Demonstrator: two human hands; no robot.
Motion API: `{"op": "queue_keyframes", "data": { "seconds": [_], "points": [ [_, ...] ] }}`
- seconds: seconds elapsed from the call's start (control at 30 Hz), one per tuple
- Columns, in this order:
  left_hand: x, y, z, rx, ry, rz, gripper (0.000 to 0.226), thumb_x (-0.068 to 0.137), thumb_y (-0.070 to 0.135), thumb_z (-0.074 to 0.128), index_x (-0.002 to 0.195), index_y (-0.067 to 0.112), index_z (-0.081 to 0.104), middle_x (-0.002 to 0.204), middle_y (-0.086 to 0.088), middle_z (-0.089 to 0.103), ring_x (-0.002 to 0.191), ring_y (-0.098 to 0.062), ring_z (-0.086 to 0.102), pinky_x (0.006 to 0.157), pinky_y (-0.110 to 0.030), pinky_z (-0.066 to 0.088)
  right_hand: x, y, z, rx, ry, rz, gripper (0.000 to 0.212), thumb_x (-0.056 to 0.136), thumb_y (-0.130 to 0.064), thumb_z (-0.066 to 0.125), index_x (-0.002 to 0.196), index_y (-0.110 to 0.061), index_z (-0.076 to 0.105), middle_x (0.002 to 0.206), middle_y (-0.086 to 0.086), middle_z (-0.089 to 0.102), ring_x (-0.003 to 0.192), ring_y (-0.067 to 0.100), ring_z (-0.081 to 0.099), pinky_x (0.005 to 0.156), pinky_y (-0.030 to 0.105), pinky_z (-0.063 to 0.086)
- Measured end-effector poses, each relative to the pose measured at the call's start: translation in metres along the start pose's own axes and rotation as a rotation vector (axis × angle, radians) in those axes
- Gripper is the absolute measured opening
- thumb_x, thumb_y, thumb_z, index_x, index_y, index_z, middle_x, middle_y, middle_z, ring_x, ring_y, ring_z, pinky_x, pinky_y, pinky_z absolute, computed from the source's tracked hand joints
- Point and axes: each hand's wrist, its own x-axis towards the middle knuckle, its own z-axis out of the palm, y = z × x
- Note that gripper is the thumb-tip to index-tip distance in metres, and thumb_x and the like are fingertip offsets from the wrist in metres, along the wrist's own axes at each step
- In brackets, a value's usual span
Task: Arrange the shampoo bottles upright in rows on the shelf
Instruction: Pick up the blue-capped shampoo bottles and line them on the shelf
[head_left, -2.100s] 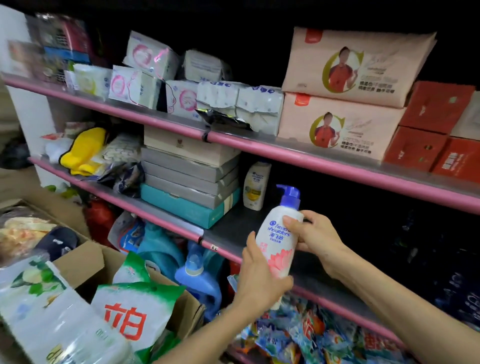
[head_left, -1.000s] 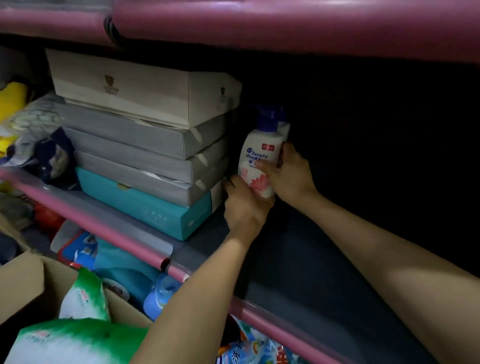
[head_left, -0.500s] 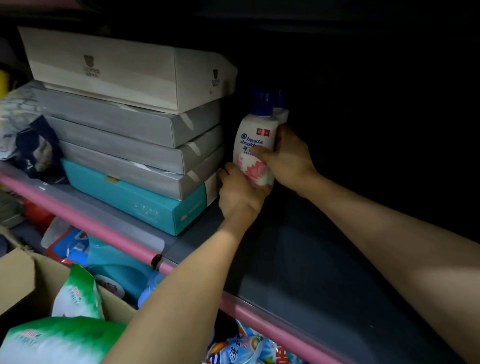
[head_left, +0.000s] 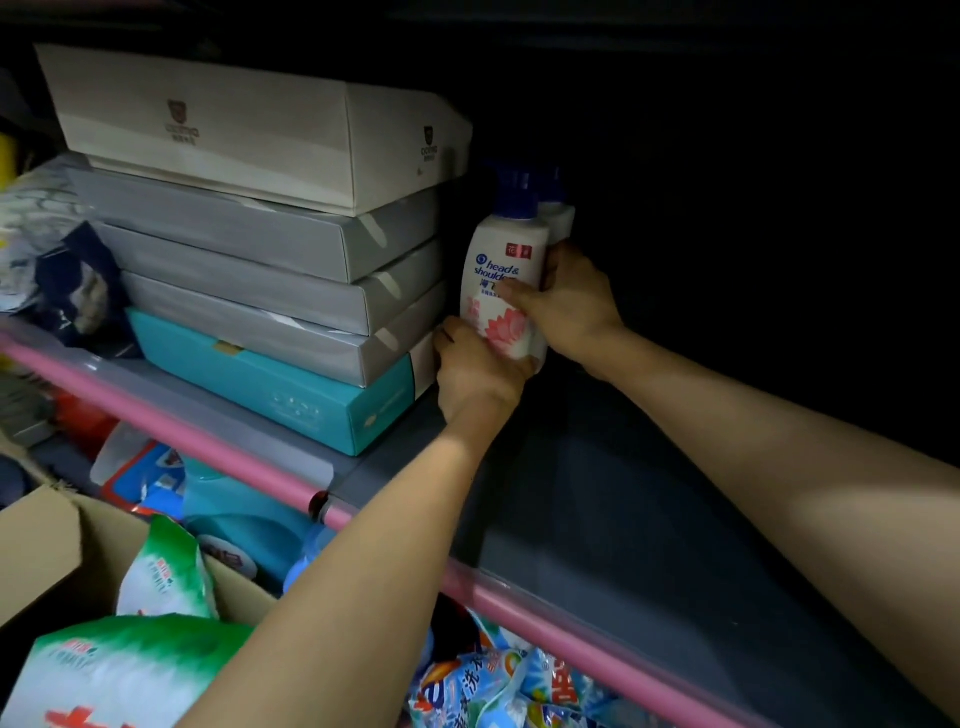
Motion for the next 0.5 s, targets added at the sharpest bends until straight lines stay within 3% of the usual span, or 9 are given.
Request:
{"op": "queue_keyframes", "data": {
  "seconds": [0.07, 0.13, 0.23, 0.33, 0.5],
  "points": [
    [-0.006, 0.002, -0.009, -0.067, -0.044, -0.056, 0.09, 0.066, 0.033, 0.085, 0.134, 0.005, 0.033, 0.135, -0.014, 0.046, 0.121, -0.03, 0.051, 0.095, -0.041, 0.048, -0.011, -0.005, -0.006, -0.004, -0.008, 0.038, 0.051, 0.088, -0.027, 0.067, 0.129, -0.004, 0.047, 0.128, 0.011, 0.058, 0.114, 0.024, 0.059, 0.091, 0.035, 0.052],
    [-0.019, 0.003, -0.02, -0.093, -0.092, -0.079, 0.092, 0.069, 0.031, 0.083, 0.139, 0.003, 0.031, 0.136, -0.015, 0.047, 0.122, -0.029, 0.05, 0.099, -0.041, 0.047, -0.03, -0.009, -0.016, -0.049, -0.001, 0.075, 0.047, 0.091, -0.028, 0.062, 0.129, -0.006, 0.044, 0.127, 0.01, 0.056, 0.11, 0.022, 0.058, 0.08, 0.029, 0.051],
    [-0.054, 0.003, -0.042, -0.077, -0.145, -0.05, 0.063, 0.076, 0.028, 0.077, 0.129, 0.007, 0.049, 0.123, -0.009, 0.06, 0.107, -0.022, 0.059, 0.083, -0.024, 0.048, -0.072, -0.018, -0.035, -0.053, -0.053, 0.13, 0.036, 0.094, -0.025, 0.057, 0.125, -0.01, 0.048, 0.12, 0.006, 0.057, 0.096, 0.014, 0.054, 0.064, 0.019, 0.048],
    [-0.101, 0.005, -0.07, -0.075, -0.203, 0.013, 0.038, 0.079, 0.023, 0.073, 0.113, 0.011, 0.062, 0.105, -0.003, 0.067, 0.091, -0.016, 0.061, 0.068, -0.019, 0.044, -0.125, -0.028, -0.055, -0.02, -0.084, 0.174, 0.027, 0.092, -0.023, 0.059, 0.117, -0.013, 0.056, 0.113, 0.001, 0.058, 0.101, 0.014, 0.056, 0.088, 0.032, 0.054],
    [-0.187, -0.004, -0.112, -0.15, -0.407, 0.048, 0.01, 0.083, 0.015, 0.068, 0.088, 0.024, 0.065, 0.088, 0.004, 0.067, 0.088, -0.013, 0.064, 0.083, -0.035, 0.055, -0.218, -0.042, -0.079, 0.033, -0.149, 0.21, 0.015, 0.087, -0.02, 0.065, 0.102, -0.019, 0.062, 0.101, 0.0, 0.065, 0.101, 0.016, 0.062, 0.093, 0.037, 0.053]
  ]
}}
